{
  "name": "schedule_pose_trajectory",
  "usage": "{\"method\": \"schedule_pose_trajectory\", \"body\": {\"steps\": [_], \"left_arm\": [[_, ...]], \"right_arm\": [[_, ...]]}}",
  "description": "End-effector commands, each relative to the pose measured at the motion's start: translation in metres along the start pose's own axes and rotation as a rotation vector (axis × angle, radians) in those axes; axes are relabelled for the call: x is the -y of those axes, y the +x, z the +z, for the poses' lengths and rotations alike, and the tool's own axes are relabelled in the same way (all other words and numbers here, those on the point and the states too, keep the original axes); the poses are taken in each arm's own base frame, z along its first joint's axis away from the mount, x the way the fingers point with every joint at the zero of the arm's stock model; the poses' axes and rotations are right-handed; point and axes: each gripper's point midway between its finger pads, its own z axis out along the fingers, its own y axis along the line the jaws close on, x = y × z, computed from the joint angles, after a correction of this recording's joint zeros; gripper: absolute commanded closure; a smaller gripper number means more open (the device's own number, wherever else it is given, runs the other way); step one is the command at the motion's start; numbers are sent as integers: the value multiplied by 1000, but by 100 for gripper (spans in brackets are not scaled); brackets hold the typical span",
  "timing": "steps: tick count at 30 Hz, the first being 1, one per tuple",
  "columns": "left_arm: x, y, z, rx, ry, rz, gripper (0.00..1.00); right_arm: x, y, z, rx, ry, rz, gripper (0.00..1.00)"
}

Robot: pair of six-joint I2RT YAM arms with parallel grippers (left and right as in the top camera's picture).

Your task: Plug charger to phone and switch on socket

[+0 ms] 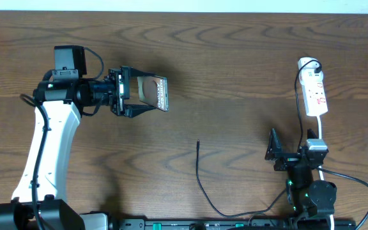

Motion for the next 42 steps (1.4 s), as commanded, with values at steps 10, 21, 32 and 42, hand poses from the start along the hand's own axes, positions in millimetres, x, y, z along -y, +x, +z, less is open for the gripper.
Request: {"method": "schedule_pose_trajectory", "body": {"steps": [10, 21, 32, 42], "left_arm": [[-21, -71, -27, 498, -101, 14, 92], [-70, -116, -62, 818, -295, -57, 93], [-83, -123, -68, 862, -341, -80, 92], [-82, -121, -65, 844, -337, -81, 93]], "right_arm": [[-3, 1, 0, -4, -14, 14, 1], [-3, 1, 0, -4, -14, 14, 1], [-3, 1, 0, -4, -14, 14, 1], [-2, -1, 0, 7, -8, 14, 1]]}}
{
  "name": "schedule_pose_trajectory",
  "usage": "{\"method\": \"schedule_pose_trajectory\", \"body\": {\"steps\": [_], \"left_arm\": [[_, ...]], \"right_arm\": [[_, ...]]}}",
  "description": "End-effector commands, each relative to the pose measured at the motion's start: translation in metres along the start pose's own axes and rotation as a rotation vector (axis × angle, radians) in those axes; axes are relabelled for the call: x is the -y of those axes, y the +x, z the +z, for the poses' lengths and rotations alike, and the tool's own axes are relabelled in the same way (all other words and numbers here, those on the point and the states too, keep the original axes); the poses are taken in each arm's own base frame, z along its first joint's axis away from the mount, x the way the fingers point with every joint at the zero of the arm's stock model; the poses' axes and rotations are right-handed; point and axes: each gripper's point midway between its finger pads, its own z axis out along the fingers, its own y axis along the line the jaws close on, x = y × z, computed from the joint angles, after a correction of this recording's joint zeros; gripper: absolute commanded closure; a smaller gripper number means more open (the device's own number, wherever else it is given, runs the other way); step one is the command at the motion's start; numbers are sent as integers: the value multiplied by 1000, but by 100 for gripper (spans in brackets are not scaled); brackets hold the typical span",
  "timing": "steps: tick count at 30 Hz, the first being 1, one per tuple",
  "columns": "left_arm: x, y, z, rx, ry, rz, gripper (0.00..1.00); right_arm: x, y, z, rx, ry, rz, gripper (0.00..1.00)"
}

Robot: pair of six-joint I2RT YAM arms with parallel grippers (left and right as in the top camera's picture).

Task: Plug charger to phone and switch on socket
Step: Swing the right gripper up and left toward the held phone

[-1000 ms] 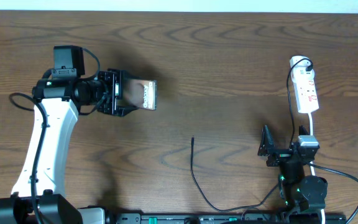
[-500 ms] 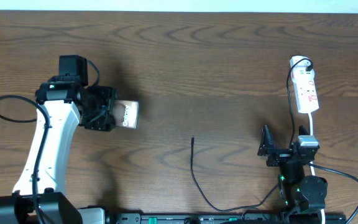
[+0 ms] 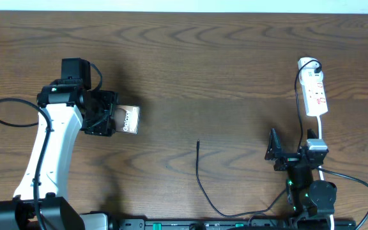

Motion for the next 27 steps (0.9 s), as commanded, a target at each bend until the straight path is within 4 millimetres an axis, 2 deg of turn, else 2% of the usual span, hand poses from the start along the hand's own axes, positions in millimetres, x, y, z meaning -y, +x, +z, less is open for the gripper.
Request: {"method": "schedule_pose_trajectory", "body": {"steps": [1, 4, 10, 13, 19, 24, 27], "left_arm": [[3, 3, -8, -5, 27, 18, 92], [4, 10, -8, -45, 35, 19, 93], [4, 10, -8, -45, 35, 19, 93], [4, 10, -8, -45, 36, 19, 93], [4, 10, -8, -46, 36, 19, 92], [4, 10, -8, -47, 36, 19, 93], [4, 10, -8, -47, 36, 19, 93]], "right_arm": [[-4, -2, 0, 10, -21, 19, 1], [-14, 0, -1, -3, -79, 61, 1], [-43, -4, -6, -16, -245, 92, 1], [-49, -20, -11, 10, -275, 94, 1], [-70, -68, -17, -6, -362, 81, 1], [-104, -97, -1, -201, -525, 107, 1], [-140, -109, 11, -355, -743, 155, 1]]}}
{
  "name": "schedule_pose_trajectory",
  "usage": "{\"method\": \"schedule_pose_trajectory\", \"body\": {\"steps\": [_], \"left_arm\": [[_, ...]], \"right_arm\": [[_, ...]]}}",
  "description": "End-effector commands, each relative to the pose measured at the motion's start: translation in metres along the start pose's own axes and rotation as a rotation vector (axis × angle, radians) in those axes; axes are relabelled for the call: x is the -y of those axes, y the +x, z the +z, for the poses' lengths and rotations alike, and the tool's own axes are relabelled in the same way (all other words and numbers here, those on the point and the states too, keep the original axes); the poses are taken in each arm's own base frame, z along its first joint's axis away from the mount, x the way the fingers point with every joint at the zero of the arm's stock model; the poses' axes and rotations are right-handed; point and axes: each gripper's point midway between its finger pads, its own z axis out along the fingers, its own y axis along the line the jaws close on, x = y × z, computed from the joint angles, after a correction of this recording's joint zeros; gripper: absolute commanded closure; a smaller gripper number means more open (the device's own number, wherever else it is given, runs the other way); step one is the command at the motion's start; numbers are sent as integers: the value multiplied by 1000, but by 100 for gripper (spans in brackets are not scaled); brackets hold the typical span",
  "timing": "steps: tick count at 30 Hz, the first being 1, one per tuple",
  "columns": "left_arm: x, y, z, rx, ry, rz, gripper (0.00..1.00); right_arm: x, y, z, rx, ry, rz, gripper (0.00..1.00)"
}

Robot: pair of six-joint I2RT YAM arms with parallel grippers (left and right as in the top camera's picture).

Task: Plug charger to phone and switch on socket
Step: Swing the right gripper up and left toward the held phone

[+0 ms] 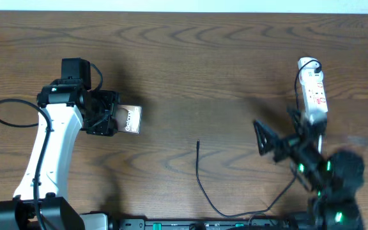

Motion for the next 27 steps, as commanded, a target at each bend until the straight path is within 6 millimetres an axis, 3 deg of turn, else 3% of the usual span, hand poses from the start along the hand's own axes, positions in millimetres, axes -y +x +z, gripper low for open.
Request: {"method": "schedule_pose_trajectory", "body": {"steps": [1, 5, 8, 14, 17, 23, 27], "left_arm": [[3, 4, -8, -8, 28, 19, 93], [3, 3, -8, -6, 28, 19, 92], [3, 3, -8, -6, 28, 19, 92], [3, 3, -8, -6, 28, 18, 92], [3, 3, -8, -6, 28, 16, 93], [3, 3, -8, -7, 27, 6, 93], [3, 5, -8, -18, 30, -29, 92]], "right_arm": [[-48, -9, 22, -150, -350, 41, 1], [-83, -24, 38, -263, -765, 124, 1], [-85, -23, 54, -335, -942, 210, 1], [-70, 8, 109, -460, -891, 421, 1], [-68, 26, 131, -479, -853, 444, 1], [-88, 53, 157, -540, -810, 503, 1], [-105, 57, 164, -543, -795, 503, 1]]}}
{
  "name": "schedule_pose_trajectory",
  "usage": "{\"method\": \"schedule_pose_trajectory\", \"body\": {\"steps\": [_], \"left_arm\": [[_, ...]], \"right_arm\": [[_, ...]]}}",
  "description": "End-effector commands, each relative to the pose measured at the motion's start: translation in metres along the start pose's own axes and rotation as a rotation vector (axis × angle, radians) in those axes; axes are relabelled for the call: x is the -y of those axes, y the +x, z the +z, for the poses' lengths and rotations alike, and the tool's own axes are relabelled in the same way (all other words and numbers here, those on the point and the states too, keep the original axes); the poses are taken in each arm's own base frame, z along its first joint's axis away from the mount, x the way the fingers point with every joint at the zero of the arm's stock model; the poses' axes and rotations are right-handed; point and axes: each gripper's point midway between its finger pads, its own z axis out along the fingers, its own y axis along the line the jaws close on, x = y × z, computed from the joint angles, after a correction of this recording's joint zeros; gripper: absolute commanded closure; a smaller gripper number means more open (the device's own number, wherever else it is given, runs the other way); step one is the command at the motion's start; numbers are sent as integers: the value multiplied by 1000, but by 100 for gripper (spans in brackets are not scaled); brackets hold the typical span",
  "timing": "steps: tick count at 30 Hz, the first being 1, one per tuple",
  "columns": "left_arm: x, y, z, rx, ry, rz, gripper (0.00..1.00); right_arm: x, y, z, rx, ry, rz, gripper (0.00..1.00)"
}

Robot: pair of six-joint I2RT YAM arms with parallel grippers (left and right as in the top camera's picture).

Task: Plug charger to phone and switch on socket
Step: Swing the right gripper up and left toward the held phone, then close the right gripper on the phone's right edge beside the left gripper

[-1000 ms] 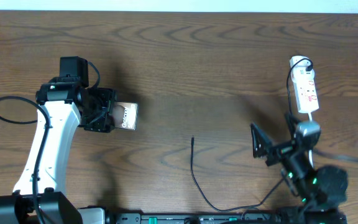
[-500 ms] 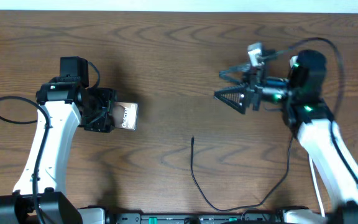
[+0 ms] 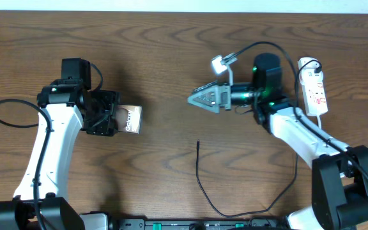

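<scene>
The phone (image 3: 131, 119), its back marked "Galaxy", is held edge-on above the left of the table, with my left gripper (image 3: 115, 121) shut on it. The black charger cable (image 3: 200, 182) lies on the table; its free plug tip (image 3: 198, 143) points to the far side at mid-table. The white socket strip (image 3: 315, 94) lies at the far right with a plug (image 3: 308, 64) in its far end. My right gripper (image 3: 192, 99) points left, above and beyond the cable tip. Its fingers meet at the tip and hold nothing.
The cable loops near the front edge (image 3: 235, 214), then rises right to the strip. A loose black wire loop (image 3: 8, 112) hangs from the left arm. The brown wooden table (image 3: 171, 45) shows bare at the far side.
My right arm has moved from the front right to reach across the far middle of the table, its gripper now pointing left beyond the cable tip. The left gripper and the phone have not moved.
First my left gripper had the phone between its fingers nearer the table's middle, with the right arm parked at the front right. Then the phone was held further left and nearer. The right arm then left its place and now reaches over mid-table.
</scene>
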Motion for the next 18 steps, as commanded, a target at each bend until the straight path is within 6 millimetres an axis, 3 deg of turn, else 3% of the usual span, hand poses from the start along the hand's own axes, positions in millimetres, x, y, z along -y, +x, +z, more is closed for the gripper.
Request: {"method": "schedule_pose_trajectory", "body": {"steps": [1, 6, 18], "left_arm": [[4, 7, -8, -28, 32, -27, 92], [8, 16, -9, -82, 51, -42, 93], [10, 38, -12, -212, 59, -105, 93]], "right_arm": [[-5, -6, 16, 22, 23, 21, 1], [-6, -4, 37, 38, 57, 28, 1], [-7, 4, 65, 56, 109, 46, 1]]}}
